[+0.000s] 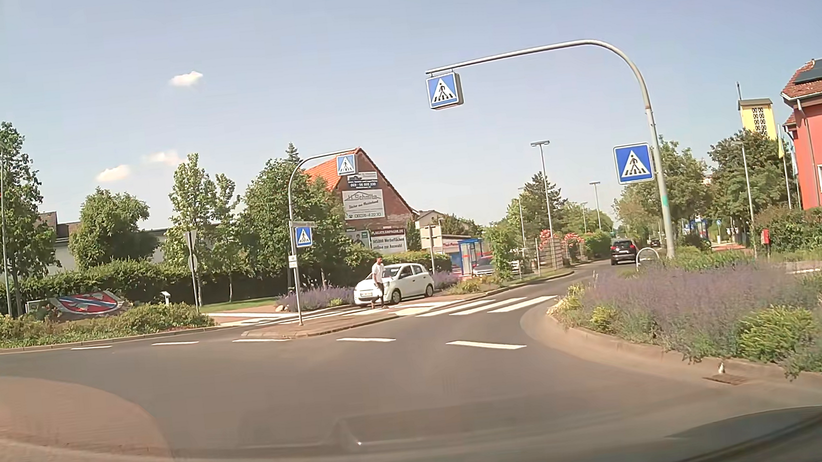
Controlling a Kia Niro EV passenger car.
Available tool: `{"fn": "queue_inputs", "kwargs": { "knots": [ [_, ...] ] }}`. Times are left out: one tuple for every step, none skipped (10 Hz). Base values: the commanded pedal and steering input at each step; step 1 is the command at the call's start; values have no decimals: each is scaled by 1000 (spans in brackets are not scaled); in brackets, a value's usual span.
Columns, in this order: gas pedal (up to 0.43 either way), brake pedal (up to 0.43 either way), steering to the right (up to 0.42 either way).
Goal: Follow the waypoints while adhering to traffic rules and regulations
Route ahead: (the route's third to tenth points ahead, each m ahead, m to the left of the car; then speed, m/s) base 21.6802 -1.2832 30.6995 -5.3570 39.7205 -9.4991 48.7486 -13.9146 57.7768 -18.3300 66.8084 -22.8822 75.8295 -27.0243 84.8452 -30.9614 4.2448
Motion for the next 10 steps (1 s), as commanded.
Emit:
{"fn": "queue_inputs", "kwargs": {
  "knots": [
    [0,0,-11],
    [0,0,-11],
    [0,0,-11],
    [0,0,-11],
    [0,0,-11],
    [0,0,-11],
    [0,0,-11],
    [0,12,-11],
    [0,49,-11],
    [0,79,-11]
  ]
}}
